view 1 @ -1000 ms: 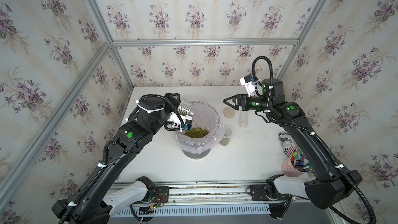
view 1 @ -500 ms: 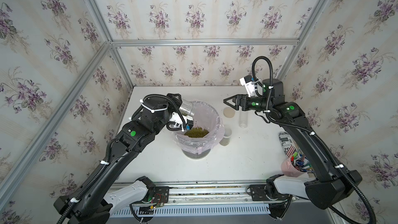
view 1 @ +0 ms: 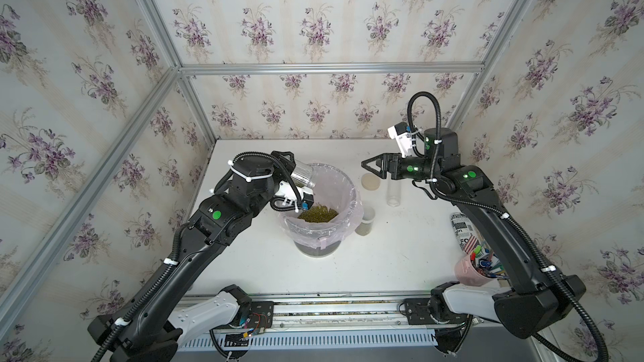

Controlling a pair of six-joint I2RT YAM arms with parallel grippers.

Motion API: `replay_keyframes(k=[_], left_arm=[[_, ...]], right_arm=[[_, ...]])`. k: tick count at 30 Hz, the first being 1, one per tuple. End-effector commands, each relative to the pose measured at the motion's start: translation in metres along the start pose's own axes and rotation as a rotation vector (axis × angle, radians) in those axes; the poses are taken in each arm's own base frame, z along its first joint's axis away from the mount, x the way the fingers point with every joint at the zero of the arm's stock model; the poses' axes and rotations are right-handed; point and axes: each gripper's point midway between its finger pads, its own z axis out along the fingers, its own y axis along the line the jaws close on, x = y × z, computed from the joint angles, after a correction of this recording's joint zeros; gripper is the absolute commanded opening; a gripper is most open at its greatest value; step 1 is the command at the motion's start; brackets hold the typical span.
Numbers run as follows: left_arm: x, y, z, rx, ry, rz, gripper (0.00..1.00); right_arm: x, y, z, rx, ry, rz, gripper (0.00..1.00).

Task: Empty moldy mung beans from jars
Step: Pour the moldy mung beans from the jar into the trash bin.

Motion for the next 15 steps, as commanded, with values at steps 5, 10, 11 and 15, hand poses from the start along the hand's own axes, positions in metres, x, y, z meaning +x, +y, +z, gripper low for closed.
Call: replay_keyframes(k=[5, 10, 11, 15], left_arm=[[0.0053, 0.0186, -0.0038, -0.067, 0.014, 0.041, 0.0], [0.0072, 0.0169, -0.0036, -0.06, 0.027, 0.064, 0.0], [0.0079, 0.0158, -0.0032, -0.056, 0.033, 0.069, 0.0], [0.0108, 0.0118, -0.0003, -0.037, 0.055, 0.078, 0.0]], right_arm=[[-0.0054, 0.0059, -0.0028, -0.019, -0.025, -0.017, 0.81], [-0.0061, 0.0061, -0.0026, -0.02, -0.026, -0.017, 0.81], [-0.0063, 0.006, -0.0024, -0.02, -0.025, -0.016, 0.81], [-0.0071, 0.0052, -0.001, -0.019, -0.024, -0.013, 0.81]])
